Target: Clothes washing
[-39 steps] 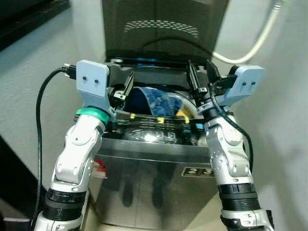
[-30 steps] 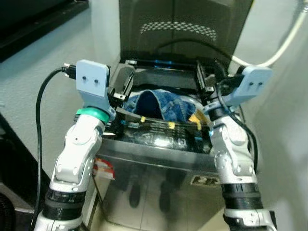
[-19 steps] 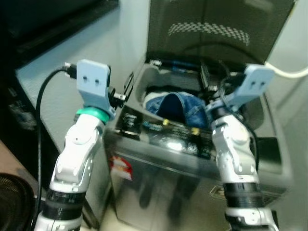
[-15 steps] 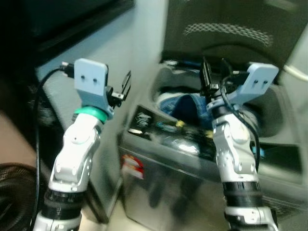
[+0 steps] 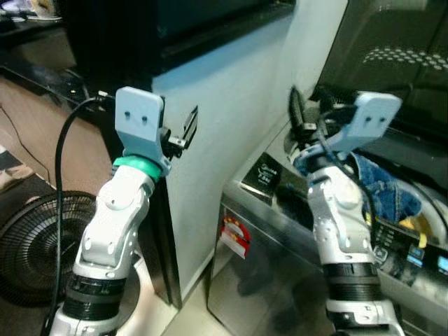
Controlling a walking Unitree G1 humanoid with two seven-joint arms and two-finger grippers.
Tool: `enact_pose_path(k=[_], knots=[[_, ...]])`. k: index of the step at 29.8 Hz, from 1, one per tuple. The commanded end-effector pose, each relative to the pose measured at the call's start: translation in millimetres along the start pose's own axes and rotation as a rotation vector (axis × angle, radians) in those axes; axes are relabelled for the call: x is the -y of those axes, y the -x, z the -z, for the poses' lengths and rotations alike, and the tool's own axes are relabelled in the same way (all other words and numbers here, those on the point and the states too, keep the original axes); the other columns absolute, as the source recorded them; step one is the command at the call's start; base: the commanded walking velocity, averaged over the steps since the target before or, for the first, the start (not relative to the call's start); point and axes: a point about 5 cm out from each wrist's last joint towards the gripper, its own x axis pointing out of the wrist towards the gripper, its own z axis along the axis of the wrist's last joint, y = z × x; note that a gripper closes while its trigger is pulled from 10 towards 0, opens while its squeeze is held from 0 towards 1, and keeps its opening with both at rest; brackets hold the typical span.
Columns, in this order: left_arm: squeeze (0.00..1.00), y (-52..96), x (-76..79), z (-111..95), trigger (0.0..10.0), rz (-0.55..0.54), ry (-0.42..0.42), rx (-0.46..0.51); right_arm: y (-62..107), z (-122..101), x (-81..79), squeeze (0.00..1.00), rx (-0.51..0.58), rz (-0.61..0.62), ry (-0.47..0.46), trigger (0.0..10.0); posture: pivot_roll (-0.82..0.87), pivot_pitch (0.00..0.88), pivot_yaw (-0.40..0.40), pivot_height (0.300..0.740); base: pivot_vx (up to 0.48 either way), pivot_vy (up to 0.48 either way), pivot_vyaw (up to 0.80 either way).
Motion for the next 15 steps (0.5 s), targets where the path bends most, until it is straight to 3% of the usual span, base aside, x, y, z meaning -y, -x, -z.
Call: enact_pose_path(k=[1,4,11,15], knots=[[0.00,0.4,-1.3,1.2,10.0,-0.006,-0.004,-0.010,1.2,0.9,1.6,0.00,-0.004,0.005,0.001,10.0,0.05,0.000,0.022,0.740,0.000,0.000,0.77],[0.00,0.0,-1.1,1.2,10.0,-0.005,0.005,-0.007,1.4,1.3,2.1,0.00,-0.003,0.008,0.003,10.0,0.05,0.000,0.023,0.740,0.000,0.000,0.68],[0.00,-0.2,-1.3,1.8,10.0,-0.007,0.009,-0.008,1.7,1.4,-1.6,0.00,0.001,-0.013,-0.011,10.0,0.04,0.000,0.021,0.740,0.000,0.000,0.00],[0.00,-0.1,-1.4,2.0,10.0,-0.007,0.011,-0.008,1.9,1.8,-2.9,0.00,0.000,-0.021,-0.011,10.0,0.04,0.000,0.020,0.740,-0.292,0.000,0.00]])
